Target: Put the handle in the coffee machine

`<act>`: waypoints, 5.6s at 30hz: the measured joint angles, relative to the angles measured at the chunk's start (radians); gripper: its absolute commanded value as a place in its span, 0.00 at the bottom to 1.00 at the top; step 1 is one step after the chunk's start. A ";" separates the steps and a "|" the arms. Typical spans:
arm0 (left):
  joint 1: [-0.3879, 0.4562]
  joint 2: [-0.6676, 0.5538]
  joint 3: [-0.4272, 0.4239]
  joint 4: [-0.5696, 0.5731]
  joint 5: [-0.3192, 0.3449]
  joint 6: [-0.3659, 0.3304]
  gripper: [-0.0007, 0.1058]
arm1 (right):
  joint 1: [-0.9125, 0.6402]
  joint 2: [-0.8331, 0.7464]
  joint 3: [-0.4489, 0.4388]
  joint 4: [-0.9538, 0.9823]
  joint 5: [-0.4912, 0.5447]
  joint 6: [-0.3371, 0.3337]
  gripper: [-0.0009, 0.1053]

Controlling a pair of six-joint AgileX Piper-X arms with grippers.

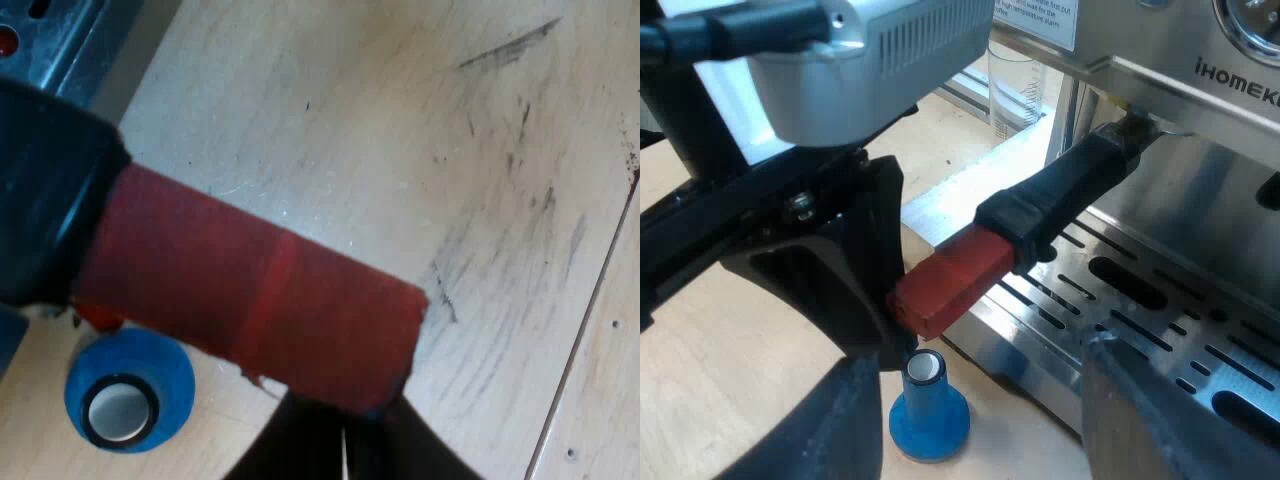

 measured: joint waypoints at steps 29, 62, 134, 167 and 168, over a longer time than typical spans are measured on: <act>0.298 -0.246 0.071 0.110 -0.122 0.045 0.01 | 0.000 0.000 0.000 0.000 -0.101 0.037 0.46; 0.356 -0.499 0.022 0.137 -0.149 -0.060 0.64 | -0.356 -0.010 -0.116 0.324 -0.274 0.150 0.46; 0.555 -1.194 -0.093 0.421 -0.223 -0.068 0.64 | -1.145 -0.914 -0.130 0.987 -0.405 -0.053 0.46; 0.555 -1.192 0.364 0.054 -0.299 -0.232 0.64 | -1.145 -0.912 0.131 0.791 -0.397 -0.053 0.46; 0.555 -1.192 0.366 0.054 -0.299 -0.232 0.64 | -1.145 -0.912 0.135 0.791 -0.397 -0.053 0.46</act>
